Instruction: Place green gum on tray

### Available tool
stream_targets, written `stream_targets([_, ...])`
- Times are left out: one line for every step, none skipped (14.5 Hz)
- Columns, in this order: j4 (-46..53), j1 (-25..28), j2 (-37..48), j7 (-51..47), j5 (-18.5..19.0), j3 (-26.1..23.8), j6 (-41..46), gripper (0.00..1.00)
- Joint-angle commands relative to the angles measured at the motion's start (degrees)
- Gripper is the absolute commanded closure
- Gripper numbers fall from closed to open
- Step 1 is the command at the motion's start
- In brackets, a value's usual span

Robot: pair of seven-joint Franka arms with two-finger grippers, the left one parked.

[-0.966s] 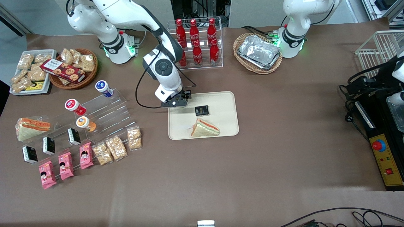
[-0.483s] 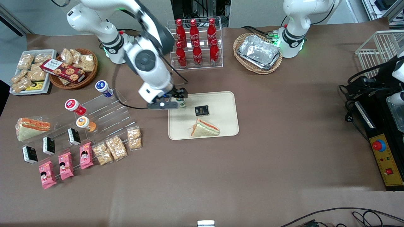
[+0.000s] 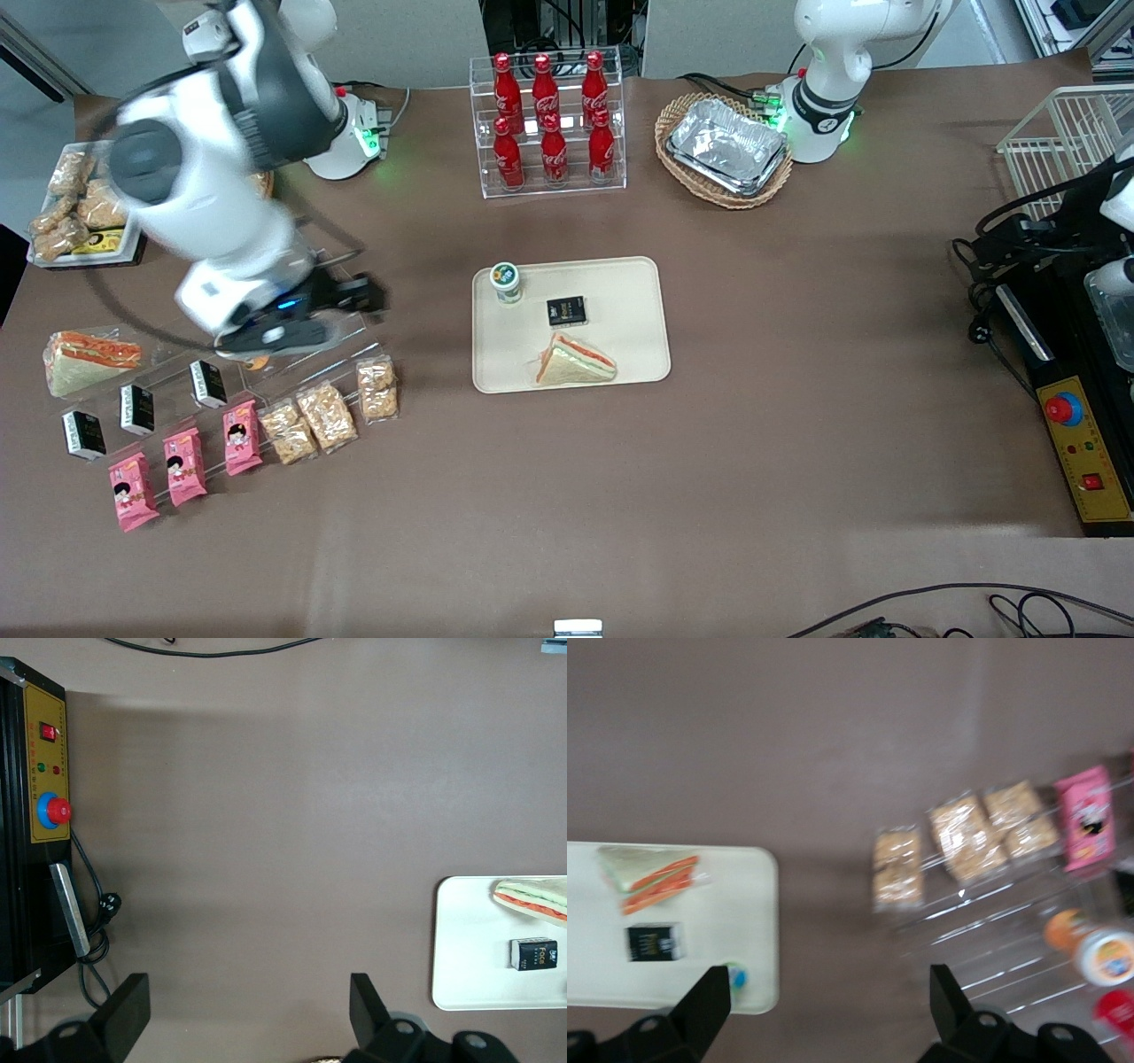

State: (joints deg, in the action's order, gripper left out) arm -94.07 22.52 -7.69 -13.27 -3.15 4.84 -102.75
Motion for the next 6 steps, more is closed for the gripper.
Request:
stream_targets([4.1, -9.7, -0.3, 13.9, 0.3, 0.1, 1.6, 0.0])
stream_targets([4.3, -12.2, -0.3, 14.7, 0.2, 0.1, 2.1, 0.0])
stream_targets([4.4, -13.3, -0.2, 14.7, 0.2, 0.3, 3.3, 0.0])
stream_targets([4.5, -13.9, -0.1, 14.7, 0.5, 0.5, 4.6, 0.0])
stream_targets([5.2, -14.5, -0.1, 14.7, 0.5, 0.9, 5.0, 0.0])
stream_targets([5.7, -15.0, 0.3, 14.7, -0.1, 0.9, 5.0, 0.0])
